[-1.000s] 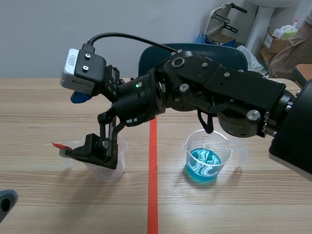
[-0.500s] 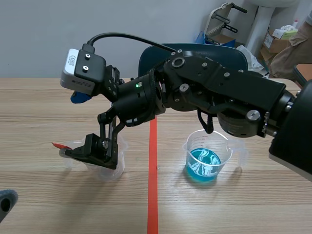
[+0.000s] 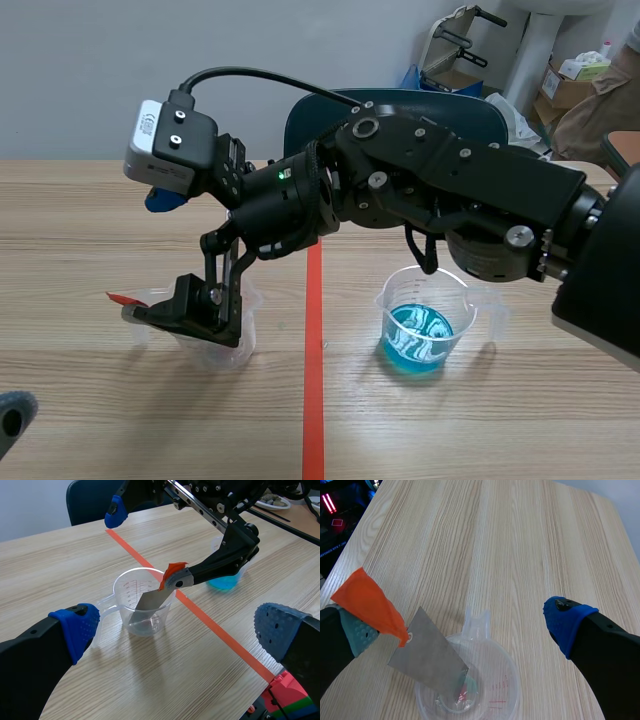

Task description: Do the redox reaction experiment

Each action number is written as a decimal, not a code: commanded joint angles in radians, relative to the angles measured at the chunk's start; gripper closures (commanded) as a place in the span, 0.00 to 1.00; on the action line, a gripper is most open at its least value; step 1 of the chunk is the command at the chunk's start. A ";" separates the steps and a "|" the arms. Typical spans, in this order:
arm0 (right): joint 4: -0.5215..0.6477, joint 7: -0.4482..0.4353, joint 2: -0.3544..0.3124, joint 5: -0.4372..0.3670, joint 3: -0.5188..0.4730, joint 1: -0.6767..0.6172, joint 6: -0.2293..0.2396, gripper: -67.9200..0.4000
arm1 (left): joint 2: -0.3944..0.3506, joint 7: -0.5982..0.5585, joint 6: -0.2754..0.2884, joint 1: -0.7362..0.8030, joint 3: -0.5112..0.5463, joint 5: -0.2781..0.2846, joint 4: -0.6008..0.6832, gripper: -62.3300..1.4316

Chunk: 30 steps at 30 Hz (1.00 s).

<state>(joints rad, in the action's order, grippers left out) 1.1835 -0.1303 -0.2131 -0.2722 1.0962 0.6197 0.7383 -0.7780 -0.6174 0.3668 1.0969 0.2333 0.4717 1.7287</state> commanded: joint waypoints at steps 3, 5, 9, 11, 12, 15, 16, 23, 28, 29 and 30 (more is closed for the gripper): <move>0.005 -0.011 0.003 -0.011 -0.002 0.017 0.007 0.00 | 0.013 -0.013 -0.003 -0.003 -0.008 0.003 0.015 0.00; 0.005 -0.011 0.003 -0.011 -0.002 0.017 0.007 0.00 | 0.013 -0.013 -0.006 -0.003 -0.008 0.003 0.015 0.00; 0.005 -0.011 0.003 -0.011 -0.002 0.017 0.007 0.00 | 0.013 -0.013 -0.006 -0.003 -0.008 0.003 0.015 0.00; 0.005 -0.011 0.003 -0.011 -0.002 0.017 0.007 0.00 | 0.013 -0.013 -0.006 -0.003 -0.008 0.003 0.015 0.00; 0.005 -0.011 0.003 -0.011 -0.002 0.017 0.007 0.00 | 0.013 -0.013 -0.006 -0.003 -0.008 0.003 0.015 0.00; 0.005 -0.011 0.003 -0.011 -0.002 0.017 0.007 0.00 | 0.013 -0.013 -0.006 -0.003 -0.008 0.003 0.015 0.00; 0.005 -0.011 0.003 -0.011 -0.002 0.017 0.007 0.00 | 0.013 -0.013 -0.006 -0.003 -0.008 0.003 0.015 0.00; 0.005 -0.011 0.003 -0.011 -0.002 0.017 0.007 0.00 | 0.013 -0.013 -0.006 -0.003 -0.008 0.003 0.015 0.00; 0.005 -0.011 0.002 -0.028 -0.002 0.017 0.007 0.00 | 0.013 -0.013 -0.006 -0.003 -0.008 0.003 0.015 0.00; 0.008 -0.011 0.002 -0.031 -0.002 0.017 0.007 0.00 | 0.013 -0.013 -0.006 -0.003 -0.008 0.003 0.015 0.00; 0.011 -0.011 0.002 -0.031 -0.003 0.017 0.007 0.00 | 0.013 -0.013 -0.006 -0.003 -0.008 0.003 0.015 0.00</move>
<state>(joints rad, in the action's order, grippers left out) 1.1835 -0.1303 -0.2131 -0.2886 1.0962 0.6197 0.7383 -0.7780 -0.6174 0.3664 1.0969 0.2333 0.4717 1.7287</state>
